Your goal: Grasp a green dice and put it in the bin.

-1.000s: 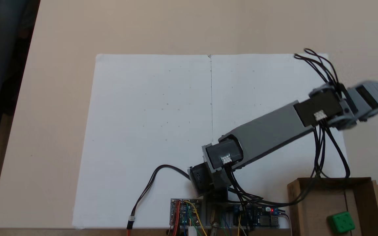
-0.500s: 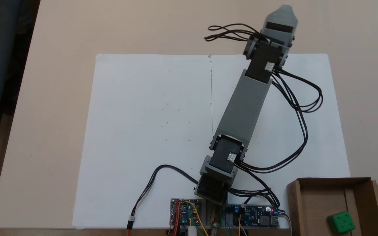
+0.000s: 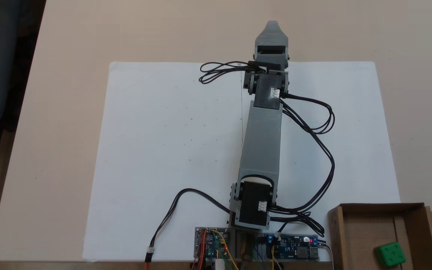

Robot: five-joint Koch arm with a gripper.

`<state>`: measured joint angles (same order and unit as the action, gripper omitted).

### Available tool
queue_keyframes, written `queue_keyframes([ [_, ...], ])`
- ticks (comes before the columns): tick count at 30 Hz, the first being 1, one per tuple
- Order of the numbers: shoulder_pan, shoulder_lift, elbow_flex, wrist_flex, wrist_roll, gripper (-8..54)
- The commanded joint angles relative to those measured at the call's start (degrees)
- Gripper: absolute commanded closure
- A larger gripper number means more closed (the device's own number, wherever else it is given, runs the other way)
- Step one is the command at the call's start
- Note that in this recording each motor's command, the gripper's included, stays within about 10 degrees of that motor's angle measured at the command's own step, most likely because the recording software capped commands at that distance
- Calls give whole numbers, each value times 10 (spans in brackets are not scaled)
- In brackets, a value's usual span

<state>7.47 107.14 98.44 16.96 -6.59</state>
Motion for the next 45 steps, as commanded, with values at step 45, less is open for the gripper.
queue_keyframes([
  [45, -52, 286, 639, -864, 27, 10],
])
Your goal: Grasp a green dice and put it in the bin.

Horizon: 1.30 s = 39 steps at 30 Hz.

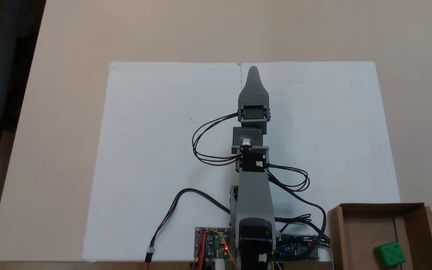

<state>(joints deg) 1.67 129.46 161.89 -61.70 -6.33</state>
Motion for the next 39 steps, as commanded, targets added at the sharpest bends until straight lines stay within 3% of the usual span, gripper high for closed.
queue_keyframes([
  [1, 6, 62, 18, -96, 25, 11],
  [13, 4, 62, 172, -277, 27, 7],
  [39, 2, 62, 173, -278, 27, 6],
])
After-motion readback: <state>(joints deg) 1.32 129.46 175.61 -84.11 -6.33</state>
